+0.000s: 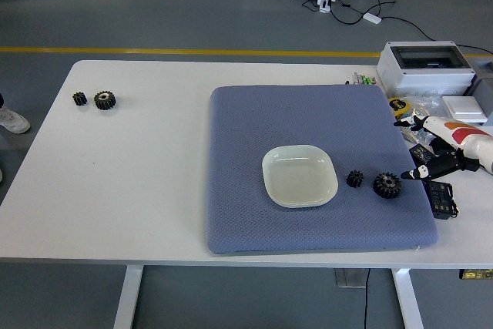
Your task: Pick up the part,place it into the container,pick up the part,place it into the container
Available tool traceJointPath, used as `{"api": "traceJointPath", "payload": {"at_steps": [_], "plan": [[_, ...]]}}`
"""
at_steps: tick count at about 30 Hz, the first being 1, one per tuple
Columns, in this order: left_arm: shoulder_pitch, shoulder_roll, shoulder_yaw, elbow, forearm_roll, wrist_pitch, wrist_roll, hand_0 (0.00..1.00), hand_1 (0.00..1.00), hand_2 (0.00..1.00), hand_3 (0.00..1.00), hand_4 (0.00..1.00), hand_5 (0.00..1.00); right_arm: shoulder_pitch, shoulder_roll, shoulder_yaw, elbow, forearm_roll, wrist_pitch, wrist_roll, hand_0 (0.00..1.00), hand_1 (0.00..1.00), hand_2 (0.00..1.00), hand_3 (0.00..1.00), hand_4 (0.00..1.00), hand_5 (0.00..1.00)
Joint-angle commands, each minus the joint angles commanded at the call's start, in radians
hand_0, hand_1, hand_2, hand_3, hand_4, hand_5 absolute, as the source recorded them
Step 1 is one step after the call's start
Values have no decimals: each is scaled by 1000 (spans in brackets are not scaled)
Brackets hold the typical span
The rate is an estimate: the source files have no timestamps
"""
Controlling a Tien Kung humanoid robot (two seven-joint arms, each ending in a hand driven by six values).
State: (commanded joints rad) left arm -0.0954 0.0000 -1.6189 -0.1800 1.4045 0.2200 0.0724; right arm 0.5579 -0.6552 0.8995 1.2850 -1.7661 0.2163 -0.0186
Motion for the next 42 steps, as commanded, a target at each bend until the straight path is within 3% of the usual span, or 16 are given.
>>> {"api": "traceJointPath", "payload": {"at_steps": [8, 17, 29, 30, 35, 36, 42], "plan": [[-1, 0, 8, 0, -4, -1, 3, 689, 681, 685, 569, 676, 614, 84, 21, -138, -45, -13, 24, 5, 772, 763, 809, 807, 998, 267], [1, 0, 11, 0, -10, 0, 4, 689, 680, 684, 568, 676, 613, 104, 46, -206, -85, -16, 35, 0, 755, 747, 799, 800, 998, 266], [1, 0, 23, 0, -15, 0, 9, 689, 680, 685, 567, 676, 613, 142, 101, -256, -207, -40, -10, 23, 719, 710, 769, 780, 998, 273], [1, 0, 25, 0, -15, 0, 9, 689, 679, 686, 567, 676, 614, 143, 103, -260, -216, -43, -13, 26, 635, 636, 702, 724, 998, 258], [3, 0, 26, 0, -17, 0, 11, 689, 679, 686, 567, 676, 614, 141, 109, -267, -248, -59, -25, 38, 635, 636, 702, 724, 998, 258], [3, 0, 27, 0, -17, 0, 12, 690, 679, 686, 567, 676, 613, 141, 109, -270, -252, -64, -28, 40, 608, 600, 671, 641, 998, 249], [2, 0, 29, 0, -18, 0, 13, 690, 679, 686, 567, 676, 613, 138, 110, -281, -268, -64, -44, 50, 608, 600, 671, 641, 998, 249]]}}
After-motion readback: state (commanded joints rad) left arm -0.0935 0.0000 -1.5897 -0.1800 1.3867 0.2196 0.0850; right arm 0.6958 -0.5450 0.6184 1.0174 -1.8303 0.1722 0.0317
